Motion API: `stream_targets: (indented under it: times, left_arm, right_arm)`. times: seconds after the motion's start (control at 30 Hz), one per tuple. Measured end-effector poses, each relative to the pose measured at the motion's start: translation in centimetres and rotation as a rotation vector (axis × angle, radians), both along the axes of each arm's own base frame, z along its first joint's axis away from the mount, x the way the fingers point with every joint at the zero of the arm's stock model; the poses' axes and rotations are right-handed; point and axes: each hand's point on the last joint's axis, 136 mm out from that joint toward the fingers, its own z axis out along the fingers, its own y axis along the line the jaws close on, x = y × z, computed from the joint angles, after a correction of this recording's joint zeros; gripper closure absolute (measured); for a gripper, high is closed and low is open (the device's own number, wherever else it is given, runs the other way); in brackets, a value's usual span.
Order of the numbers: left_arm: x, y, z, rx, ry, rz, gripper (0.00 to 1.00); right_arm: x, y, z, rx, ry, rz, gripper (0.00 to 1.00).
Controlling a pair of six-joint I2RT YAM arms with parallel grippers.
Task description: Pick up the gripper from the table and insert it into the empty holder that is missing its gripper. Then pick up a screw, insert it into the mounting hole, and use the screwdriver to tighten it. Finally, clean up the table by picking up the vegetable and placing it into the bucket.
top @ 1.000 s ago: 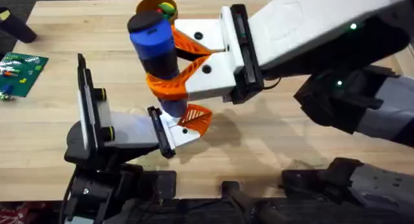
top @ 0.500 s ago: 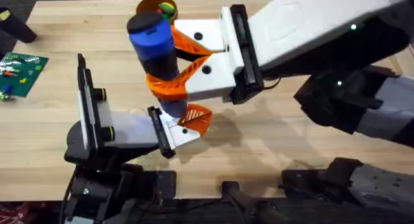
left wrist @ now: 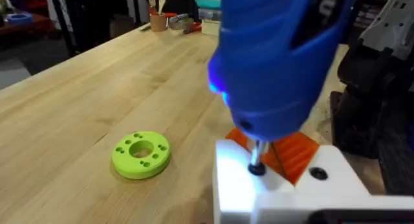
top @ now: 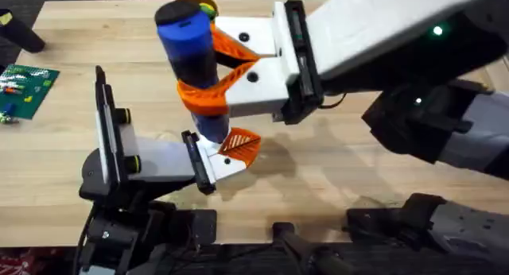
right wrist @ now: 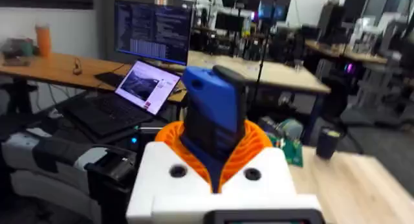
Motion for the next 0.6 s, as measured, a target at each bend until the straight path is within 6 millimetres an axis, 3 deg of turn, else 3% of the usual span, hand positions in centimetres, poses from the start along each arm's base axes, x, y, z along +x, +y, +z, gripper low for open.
stream_targets:
  times: [0.13,0.37,0.6]
  left_arm:
    - [0.0,0.0,0.0,0.000,0.000,0.000,0.990]
    - [0.0,0.0,0.0,0.000,0.000,0.000,0.990]
    - [0.0,0.0,0.0,0.000,0.000,0.000,0.990]
  right_arm:
    - [0.7,0.5,0.0,-0.066,0.060,-0.009,0.958]
    - [0.9,0.5,3.0,-0.032,-0.024,-0.032,0.958]
    - [1.4,0.2,3.0,-0.034,-0.059,-0.058,0.958]
